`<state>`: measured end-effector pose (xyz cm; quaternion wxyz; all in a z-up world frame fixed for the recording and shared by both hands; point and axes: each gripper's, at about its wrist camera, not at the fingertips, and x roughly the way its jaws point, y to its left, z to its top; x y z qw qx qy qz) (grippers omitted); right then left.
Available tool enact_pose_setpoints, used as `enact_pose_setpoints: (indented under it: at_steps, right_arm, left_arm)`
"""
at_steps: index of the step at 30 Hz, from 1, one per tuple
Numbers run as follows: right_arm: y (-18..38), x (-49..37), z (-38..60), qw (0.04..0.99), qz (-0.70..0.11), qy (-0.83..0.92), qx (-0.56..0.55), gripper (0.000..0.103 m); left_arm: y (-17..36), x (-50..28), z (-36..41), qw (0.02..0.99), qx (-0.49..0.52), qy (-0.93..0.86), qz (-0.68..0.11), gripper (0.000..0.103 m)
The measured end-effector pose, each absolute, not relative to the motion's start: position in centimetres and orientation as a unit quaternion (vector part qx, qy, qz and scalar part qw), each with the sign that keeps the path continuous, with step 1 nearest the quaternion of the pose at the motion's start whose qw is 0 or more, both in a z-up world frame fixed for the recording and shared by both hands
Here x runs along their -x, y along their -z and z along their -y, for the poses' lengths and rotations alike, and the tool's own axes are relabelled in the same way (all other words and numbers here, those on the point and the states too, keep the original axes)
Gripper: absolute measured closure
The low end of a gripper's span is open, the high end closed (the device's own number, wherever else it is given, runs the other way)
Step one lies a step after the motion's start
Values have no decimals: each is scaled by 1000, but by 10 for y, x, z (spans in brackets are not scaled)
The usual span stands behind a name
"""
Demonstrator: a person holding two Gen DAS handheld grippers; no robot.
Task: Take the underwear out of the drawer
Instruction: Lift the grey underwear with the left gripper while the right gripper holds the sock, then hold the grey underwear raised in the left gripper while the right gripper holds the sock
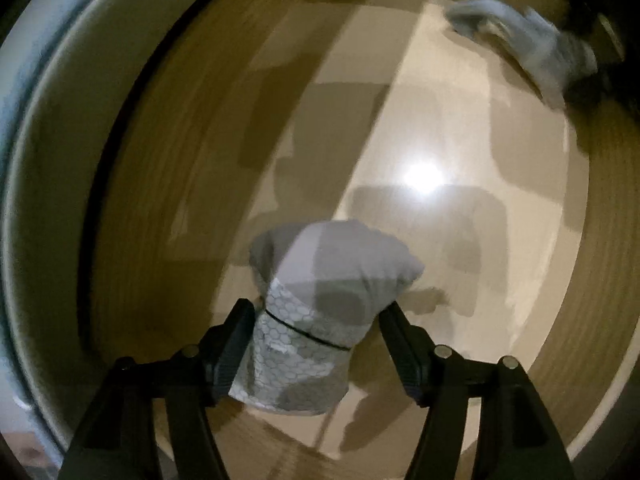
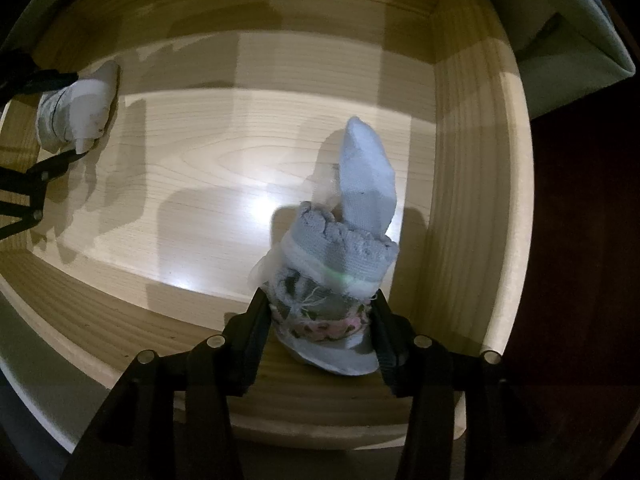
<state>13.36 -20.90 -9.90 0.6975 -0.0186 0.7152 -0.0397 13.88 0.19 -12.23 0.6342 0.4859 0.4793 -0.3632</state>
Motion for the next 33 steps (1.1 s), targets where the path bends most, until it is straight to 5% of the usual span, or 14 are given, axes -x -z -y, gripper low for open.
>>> enact_pose_setpoints:
  at_steps: [17,23,33]
  right_arm:
    - [102,-137,202,694,-718,42,18,57]
    - [103,-140,201,690,-722,47,19,57]
    - [107,-148,196,683,-729,52,21,56]
  left_arm:
    - [142,-151,17,627,-397,268,-615,38]
    - [154,-156,14,629,-350,240,-651,54]
    - [159,-156,-8,641,-297,216,-674,65]
